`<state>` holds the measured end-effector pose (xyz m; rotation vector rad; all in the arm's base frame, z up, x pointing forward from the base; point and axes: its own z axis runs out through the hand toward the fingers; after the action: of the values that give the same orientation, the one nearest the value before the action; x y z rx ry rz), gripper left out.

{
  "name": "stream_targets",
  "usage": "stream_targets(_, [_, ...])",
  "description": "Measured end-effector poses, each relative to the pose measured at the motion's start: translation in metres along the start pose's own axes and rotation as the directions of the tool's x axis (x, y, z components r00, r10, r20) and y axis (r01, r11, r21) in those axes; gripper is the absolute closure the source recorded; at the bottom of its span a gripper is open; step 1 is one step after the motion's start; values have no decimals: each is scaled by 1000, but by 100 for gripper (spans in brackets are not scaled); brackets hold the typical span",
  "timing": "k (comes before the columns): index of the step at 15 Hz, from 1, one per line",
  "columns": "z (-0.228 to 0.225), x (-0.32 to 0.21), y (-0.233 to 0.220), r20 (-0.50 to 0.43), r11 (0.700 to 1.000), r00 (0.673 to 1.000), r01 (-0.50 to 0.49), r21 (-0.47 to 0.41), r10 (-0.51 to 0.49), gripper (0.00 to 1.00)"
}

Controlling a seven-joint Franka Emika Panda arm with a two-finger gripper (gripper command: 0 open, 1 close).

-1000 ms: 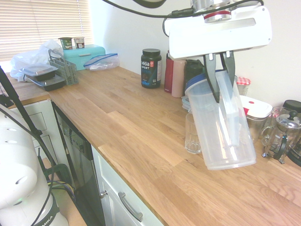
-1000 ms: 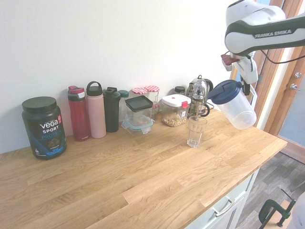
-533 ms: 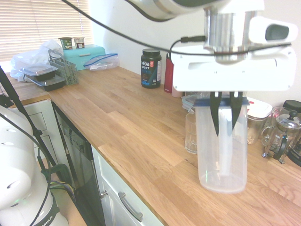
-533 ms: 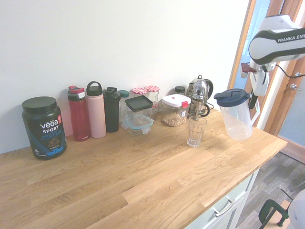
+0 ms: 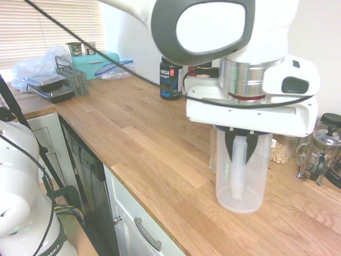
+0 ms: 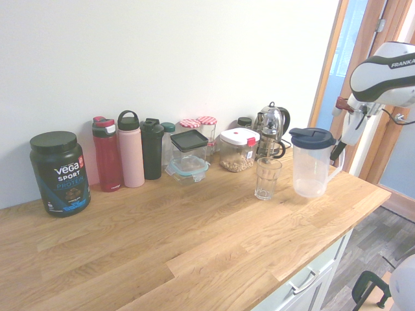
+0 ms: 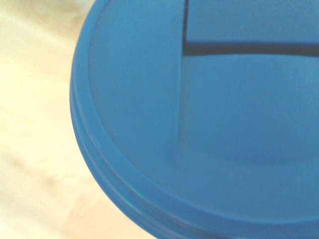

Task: Pour me some water

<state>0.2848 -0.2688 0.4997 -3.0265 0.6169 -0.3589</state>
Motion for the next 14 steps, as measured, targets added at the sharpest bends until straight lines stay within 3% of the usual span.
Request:
stream_targets(2, [-12,-30,-1,-24,1000,999,-28,13,28,100])
stream_targets(5, [-37,-71,-46,-9,981,983,-182,73,183,100])
stream_targets(8, [-35,-107,-134,-3,962,965,-260,85,261,100])
stream_targets(11, [-48,-136,-250,-81,950,951,-286,129,297,100])
stream_targets(14, [-35,-155,-353,-149,934,927,-321,160,344,100])
